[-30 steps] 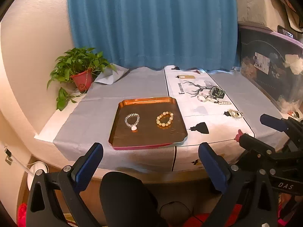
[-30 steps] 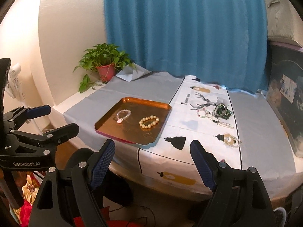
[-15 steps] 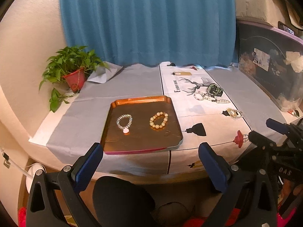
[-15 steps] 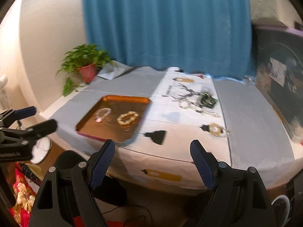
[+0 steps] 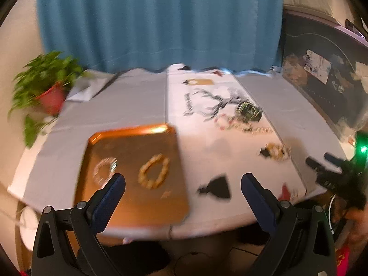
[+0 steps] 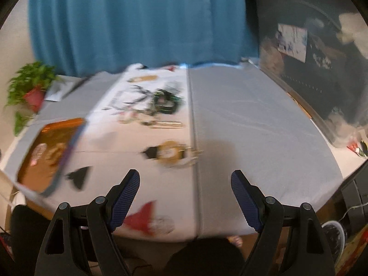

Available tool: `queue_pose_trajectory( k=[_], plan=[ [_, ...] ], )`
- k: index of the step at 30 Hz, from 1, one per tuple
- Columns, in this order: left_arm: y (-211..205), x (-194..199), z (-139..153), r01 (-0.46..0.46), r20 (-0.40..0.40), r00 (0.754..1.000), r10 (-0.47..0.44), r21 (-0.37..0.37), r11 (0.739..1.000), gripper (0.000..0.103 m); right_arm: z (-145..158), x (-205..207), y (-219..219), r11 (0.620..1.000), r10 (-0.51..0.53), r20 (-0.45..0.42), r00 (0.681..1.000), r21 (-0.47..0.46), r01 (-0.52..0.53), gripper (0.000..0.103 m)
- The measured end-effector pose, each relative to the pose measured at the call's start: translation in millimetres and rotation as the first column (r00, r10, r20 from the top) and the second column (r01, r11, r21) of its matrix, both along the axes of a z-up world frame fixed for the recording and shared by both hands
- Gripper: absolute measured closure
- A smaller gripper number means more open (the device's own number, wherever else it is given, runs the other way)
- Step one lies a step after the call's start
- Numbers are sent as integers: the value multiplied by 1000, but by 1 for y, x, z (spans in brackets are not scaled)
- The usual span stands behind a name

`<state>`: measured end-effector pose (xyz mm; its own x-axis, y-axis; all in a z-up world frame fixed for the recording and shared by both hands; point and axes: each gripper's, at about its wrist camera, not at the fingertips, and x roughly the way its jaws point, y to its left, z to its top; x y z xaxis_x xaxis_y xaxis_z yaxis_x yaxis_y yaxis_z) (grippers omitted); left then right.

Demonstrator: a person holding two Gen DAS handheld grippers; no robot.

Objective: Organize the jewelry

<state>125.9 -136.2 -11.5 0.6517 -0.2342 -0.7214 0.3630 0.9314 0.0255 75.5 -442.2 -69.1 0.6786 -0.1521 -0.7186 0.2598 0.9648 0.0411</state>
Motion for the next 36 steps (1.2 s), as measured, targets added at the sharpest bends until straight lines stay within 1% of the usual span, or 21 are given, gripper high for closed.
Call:
queue_pose_trajectory(
  k=[4, 6, 7, 9, 12, 15, 17, 18, 19, 22, 23, 25, 26, 27, 28, 29, 30, 31, 33, 34, 36],
  plan=[
    [-48, 62, -13, 29, -25, 999, -29, -3, 1000, 3, -30, 41, -34, 999, -6, -71, 997, 35, 8, 21],
    [-68, 89, -25, 68, -60, 996, -69, -13, 998, 3, -46, 63, -45, 999, 20, -109, 994, 50, -14, 21],
    [-84, 111, -37, 113, -103, 988, -113, -8, 994, 3, -50, 68, -46, 999, 26, -118, 993, 50, -20, 21],
    [-101, 137, -51, 151, -144, 979, -147, 16, 988, 3, -60, 86, -50, 998, 56, -147, 988, 36, -52, 21],
    [-128, 174, -74, 188, -146, 974, -175, 83, 979, 3, -68, 101, -52, 995, 96, -162, 982, 12, -96, 21],
    [-143, 199, -93, 229, -164, 965, -204, 152, 961, 3, -73, 112, -57, 991, 131, -164, 978, -5, -134, 21],
    [-153, 214, -109, 267, -173, 958, -230, 235, 935, 3, -74, 119, -57, 987, 155, -163, 974, -7, -158, 21],
    [-154, 217, -114, 283, -177, 954, -243, 253, 925, 3, -74, 121, -57, 985, 169, -163, 972, -7, -172, 21],
    [-158, 222, -122, 317, -196, 943, -270, 274, 908, 3, -75, 123, -57, 983, 181, -164, 970, -6, -184, 21],
    [-164, 229, -136, 377, -233, 919, -318, 282, 882, 2, -75, 125, -56, 976, 214, -156, 964, -8, -218, 20],
    [-164, 230, -134, 386, -220, 917, -334, 266, 884, 2, -75, 126, -55, 973, 228, -150, 962, -10, -232, 20],
    [-170, 232, -136, 418, -242, 900, -364, 235, 877, 5, -76, 130, -52, 960, 274, -133, 952, -15, -279, 20],
    [-171, 232, -136, 420, -239, 898, -371, 210, 883, 10, -76, 131, -50, 956, 289, -125, 949, -17, -294, 21],
    [-171, 232, -136, 429, -239, 892, -385, 175, 886, 34, -76, 132, -47, 948, 311, -111, 944, -27, -316, 23],
    [-171, 230, -133, 466, -260, 864, -432, 84, 881, 78, -76, 132, -44, 940, 335, -98, 937, -27, -339, 36],
    [-172, 229, -131, 479, -265, 852, -450, 49, 877, 100, -75, 131, -41, 932, 358, -90, 929, -27, -361, 64],
    [-173, 226, -131, 478, -273, 852, -448, 55, 877, 98, -73, 129, -35, 918, 390, -82, 917, -36, -394, 82],
    [-174, 224, -131, 479, -275, 851, -448, 53, 876, 99, -72, 129, -32, 914, 399, -85, 913, -42, -403, 94],
    [-171, 216, -124, 484, -266, 848, -458, 36, 874, 99, -72, 130, -28, 917, 392, -99, 915, -38, -397, 95],
    [-166, 210, -116, 479, -250, 853, -457, 30, 877, 99, -70, 131, -31, 922, 385, -97, 918, 4, -386, 95],
    [-160, 200, -101, 471, -222, 861, -458, 5, 882, 99, -59, 128, -39, 944, 328, -64, 942, 47, -326, 95]
  ],
)
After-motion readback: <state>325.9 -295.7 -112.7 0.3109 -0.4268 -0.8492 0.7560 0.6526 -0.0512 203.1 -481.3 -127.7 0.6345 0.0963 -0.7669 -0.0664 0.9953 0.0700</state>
